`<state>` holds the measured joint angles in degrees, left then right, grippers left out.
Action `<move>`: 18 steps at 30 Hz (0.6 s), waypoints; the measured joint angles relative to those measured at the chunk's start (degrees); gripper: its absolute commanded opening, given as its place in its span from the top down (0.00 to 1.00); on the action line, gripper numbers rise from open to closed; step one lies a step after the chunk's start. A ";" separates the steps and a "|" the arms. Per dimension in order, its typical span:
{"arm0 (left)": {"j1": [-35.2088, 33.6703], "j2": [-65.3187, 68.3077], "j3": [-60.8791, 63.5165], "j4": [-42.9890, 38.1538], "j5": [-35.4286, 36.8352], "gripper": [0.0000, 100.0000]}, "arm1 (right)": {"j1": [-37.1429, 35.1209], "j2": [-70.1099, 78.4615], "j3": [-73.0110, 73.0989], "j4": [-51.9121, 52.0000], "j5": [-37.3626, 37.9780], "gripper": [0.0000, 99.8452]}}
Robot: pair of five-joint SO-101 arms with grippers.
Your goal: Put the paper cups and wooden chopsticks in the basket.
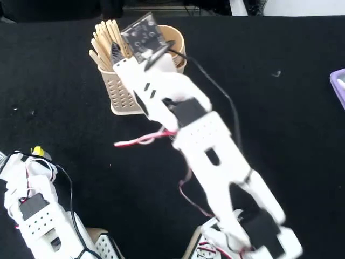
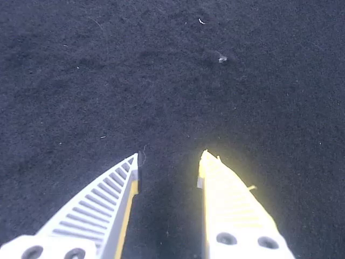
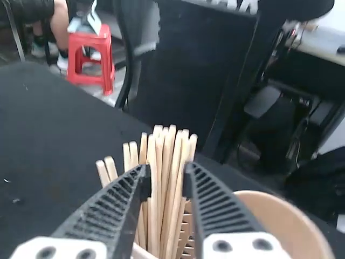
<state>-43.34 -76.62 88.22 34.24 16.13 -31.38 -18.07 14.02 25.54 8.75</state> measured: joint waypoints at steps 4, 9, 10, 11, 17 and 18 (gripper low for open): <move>0.00 0.00 0.00 0.00 0.00 0.95 | 0.00 -11.25 0.00 10.46 0.09 0.99; 0.00 0.00 0.00 0.00 0.18 0.97 | -0.09 -24.62 3.34 19.96 0.09 0.99; 0.00 0.00 0.00 0.00 0.18 0.97 | -0.09 -27.16 5.19 21.27 0.09 0.99; 0.00 0.00 0.00 0.44 0.18 0.97 | -0.09 -29.71 7.03 22.51 0.09 0.99; 2.64 -2.20 -4.57 8.97 -4.84 0.97 | 0.09 -47.38 18.99 28.40 0.09 0.99; 3.78 -3.16 -5.45 10.46 -5.71 0.97 | 0.70 -50.55 21.01 28.66 0.09 0.99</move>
<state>-39.56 -79.78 82.77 44.70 10.42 -30.68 -68.62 35.03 54.20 8.84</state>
